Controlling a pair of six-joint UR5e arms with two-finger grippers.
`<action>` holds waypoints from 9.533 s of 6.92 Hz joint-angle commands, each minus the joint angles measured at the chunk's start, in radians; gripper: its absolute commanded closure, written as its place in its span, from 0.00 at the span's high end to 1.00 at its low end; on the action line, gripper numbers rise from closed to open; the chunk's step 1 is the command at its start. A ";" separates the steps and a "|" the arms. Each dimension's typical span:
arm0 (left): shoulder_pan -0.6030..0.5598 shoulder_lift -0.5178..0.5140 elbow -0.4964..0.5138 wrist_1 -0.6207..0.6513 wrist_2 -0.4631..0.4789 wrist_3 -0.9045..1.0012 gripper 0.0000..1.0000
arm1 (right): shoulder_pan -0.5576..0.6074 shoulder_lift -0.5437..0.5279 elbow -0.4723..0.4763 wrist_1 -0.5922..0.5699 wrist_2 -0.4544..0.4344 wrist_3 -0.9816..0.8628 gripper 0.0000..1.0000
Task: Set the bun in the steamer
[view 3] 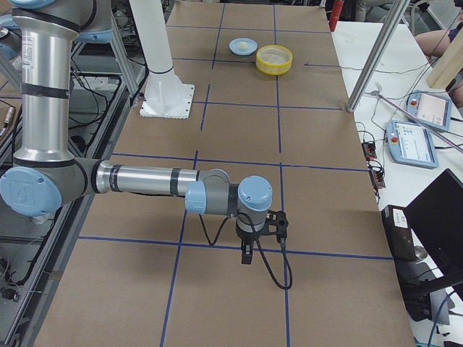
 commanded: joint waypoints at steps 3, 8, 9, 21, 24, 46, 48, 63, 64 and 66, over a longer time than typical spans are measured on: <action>0.214 0.006 -0.018 -0.246 -0.061 -0.286 1.00 | 0.000 0.000 0.000 0.000 0.000 0.000 1.00; 0.676 0.055 -0.121 -0.529 0.165 -0.916 1.00 | 0.000 0.000 0.000 0.000 0.000 0.000 1.00; 0.695 0.055 -0.098 -0.573 0.166 -0.927 1.00 | 0.000 0.000 0.000 0.000 0.000 0.000 1.00; 0.837 0.014 -0.004 -0.575 0.162 -0.970 0.60 | 0.000 0.000 0.000 0.000 0.000 0.000 1.00; 0.829 0.015 -0.027 -0.573 0.154 -0.976 0.42 | 0.000 0.000 0.000 0.000 0.000 0.000 1.00; 0.619 -0.441 0.168 -0.469 0.154 -1.073 0.99 | 0.000 0.000 0.000 0.000 0.000 0.000 1.00; 0.541 -0.300 0.030 -0.458 0.151 -0.953 0.99 | 0.000 0.000 0.000 0.000 0.000 0.000 1.00; -0.002 -0.048 0.068 0.022 0.059 -0.071 1.00 | 0.000 0.000 0.000 0.000 0.000 0.000 1.00; -0.001 -0.042 0.048 0.016 0.057 -0.068 1.00 | 0.000 0.000 0.000 0.000 0.000 0.000 1.00; -0.001 -0.037 0.052 0.010 0.060 -0.065 1.00 | 0.000 0.000 0.000 0.000 0.000 0.000 1.00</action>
